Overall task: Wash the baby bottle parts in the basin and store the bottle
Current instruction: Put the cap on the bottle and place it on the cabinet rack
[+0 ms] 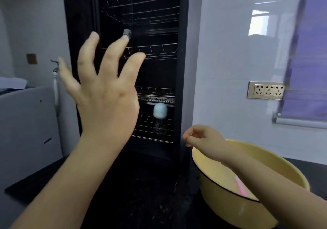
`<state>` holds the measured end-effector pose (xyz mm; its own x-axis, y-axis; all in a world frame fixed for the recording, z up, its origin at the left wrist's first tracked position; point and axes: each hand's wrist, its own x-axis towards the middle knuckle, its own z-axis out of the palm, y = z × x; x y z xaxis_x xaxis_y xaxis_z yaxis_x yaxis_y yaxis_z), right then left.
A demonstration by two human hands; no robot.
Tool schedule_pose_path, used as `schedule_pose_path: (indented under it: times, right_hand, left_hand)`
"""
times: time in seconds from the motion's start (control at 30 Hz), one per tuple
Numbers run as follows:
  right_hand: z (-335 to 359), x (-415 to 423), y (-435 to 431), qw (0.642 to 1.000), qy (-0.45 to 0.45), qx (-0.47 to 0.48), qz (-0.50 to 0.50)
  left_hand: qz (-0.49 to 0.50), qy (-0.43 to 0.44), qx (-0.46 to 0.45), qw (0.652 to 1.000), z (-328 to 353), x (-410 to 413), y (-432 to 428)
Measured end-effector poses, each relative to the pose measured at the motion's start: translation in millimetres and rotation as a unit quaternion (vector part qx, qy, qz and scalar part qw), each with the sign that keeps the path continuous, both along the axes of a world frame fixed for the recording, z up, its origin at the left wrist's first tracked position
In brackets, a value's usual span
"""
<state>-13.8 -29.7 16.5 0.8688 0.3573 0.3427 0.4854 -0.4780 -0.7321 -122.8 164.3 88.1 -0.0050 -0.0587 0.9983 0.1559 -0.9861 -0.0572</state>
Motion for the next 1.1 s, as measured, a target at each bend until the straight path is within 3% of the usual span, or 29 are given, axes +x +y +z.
schedule_pose_path:
  times: [0.2, 0.4, 0.53, 0.67, 0.83, 1.1]
  right_hand:
    - [9.2, -1.0, 15.1, 0.998, -0.028, 0.043, 0.023]
    - [16.0, -8.6, 28.5, 0.993, -0.046, 0.095, 0.056]
    - [21.9, -7.6, 28.1, 0.986, -0.107, 0.127, 0.02]
    - [29.6, 1.3, 21.5, 0.981, -0.147, 0.125, -0.024]
    - [33.6, 11.8, 14.9, 0.979, -0.193, 0.033, -0.063]
    - [23.7, 22.4, -7.5, 0.982, -0.168, -0.013, -0.084]
  left_hand:
    - [-0.122, 0.038, -0.005, 0.992, -2.9, -3.5, 4.0]
    - [-0.283, 0.072, 0.018, 0.956, -7.3, 14.8, 3.0]
    - [-0.321, 0.122, -0.076, 0.936, -8.3, 39.5, -1.2]
    - [-0.313, 0.161, -0.102, 0.931, -8.4, 69.4, -9.0]
    - [-0.26, 0.19, -0.101, 0.941, -7.7, 104.8, -27.3]
    - [-0.204, 0.239, -0.108, 0.943, -5.9, 151.4, -52.4]
